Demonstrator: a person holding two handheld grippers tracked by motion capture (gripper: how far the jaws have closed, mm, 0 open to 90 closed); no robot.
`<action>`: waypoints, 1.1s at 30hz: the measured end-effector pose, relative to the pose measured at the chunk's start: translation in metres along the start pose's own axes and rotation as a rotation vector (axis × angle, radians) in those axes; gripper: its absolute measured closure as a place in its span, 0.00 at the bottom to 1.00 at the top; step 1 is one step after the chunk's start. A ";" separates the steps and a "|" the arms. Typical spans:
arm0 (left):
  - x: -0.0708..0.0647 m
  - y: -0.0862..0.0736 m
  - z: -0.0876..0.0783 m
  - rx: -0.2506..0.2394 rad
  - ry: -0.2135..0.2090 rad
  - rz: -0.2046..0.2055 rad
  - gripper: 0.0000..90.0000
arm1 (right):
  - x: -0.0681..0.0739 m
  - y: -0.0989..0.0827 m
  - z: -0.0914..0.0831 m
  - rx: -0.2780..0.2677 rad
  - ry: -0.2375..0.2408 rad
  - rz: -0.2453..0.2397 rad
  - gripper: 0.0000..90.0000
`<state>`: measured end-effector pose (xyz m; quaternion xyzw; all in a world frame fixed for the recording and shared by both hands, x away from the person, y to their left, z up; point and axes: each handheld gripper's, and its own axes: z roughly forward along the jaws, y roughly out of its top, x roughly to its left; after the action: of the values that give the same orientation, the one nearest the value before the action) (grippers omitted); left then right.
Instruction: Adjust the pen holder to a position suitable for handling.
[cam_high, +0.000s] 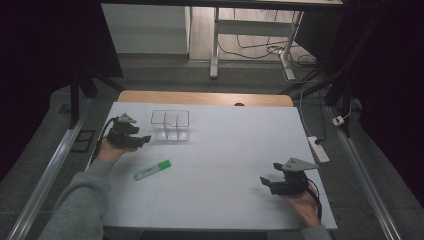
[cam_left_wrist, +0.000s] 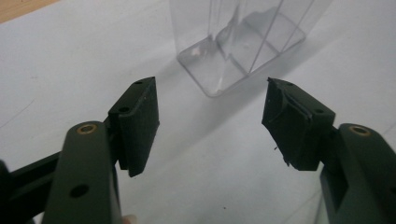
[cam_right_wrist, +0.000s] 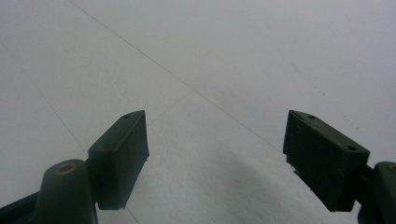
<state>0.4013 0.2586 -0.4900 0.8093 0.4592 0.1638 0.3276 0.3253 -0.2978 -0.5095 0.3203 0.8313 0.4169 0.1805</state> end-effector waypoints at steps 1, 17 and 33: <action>0.000 0.000 0.000 0.000 0.000 0.000 0.42 | 0.000 0.000 0.000 0.000 0.000 0.000 0.24; 0.017 0.019 0.021 0.012 0.006 0.003 0.95 | -0.002 -0.001 0.000 0.001 -0.013 -0.003 0.25; 0.017 0.026 0.040 0.007 -0.019 -0.025 0.99 | -0.003 -0.003 -0.002 0.000 -0.019 0.005 0.24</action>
<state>0.4488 0.2487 -0.5021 0.8061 0.4669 0.1503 0.3311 0.3249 -0.3023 -0.5110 0.3266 0.8286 0.4143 0.1873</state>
